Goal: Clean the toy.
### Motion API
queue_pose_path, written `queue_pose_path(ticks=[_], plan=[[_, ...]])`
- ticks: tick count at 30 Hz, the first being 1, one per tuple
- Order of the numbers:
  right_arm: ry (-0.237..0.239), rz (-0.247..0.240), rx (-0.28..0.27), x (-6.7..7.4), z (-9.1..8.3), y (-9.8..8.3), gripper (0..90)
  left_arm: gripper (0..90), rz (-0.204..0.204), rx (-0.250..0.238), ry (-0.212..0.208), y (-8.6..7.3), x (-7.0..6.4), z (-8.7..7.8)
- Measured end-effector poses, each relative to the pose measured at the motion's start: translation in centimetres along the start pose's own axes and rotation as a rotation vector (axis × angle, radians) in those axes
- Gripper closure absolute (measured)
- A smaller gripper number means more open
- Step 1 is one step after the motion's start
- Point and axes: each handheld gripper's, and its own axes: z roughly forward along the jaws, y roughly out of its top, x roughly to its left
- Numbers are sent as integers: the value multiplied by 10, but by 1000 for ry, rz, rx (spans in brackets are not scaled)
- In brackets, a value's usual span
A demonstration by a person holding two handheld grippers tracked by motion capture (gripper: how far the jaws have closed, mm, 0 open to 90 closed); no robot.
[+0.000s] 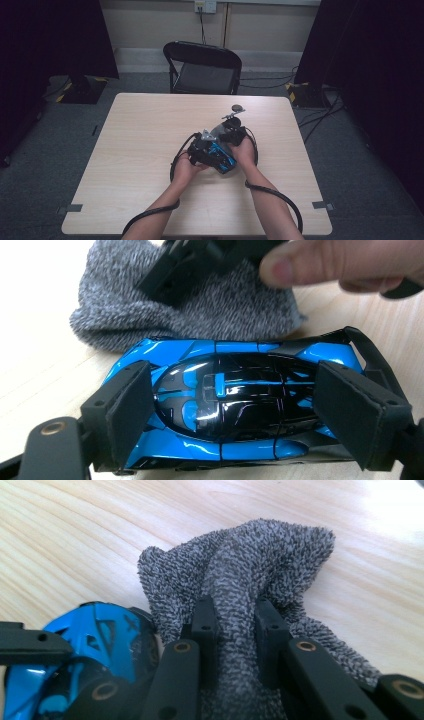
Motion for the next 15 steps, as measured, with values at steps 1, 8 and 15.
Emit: queue_pose_path(ticks=[1,8,15], plan=[[7,2,7,1,1,0,757,167,1,2,2,0,0,0],[37,-24,22,2,-1,-3,758,165,3,-2,-3,1,1,1],[60,-66,30,0,-5,-7,758,165,3,7,-8,1,1,0]])
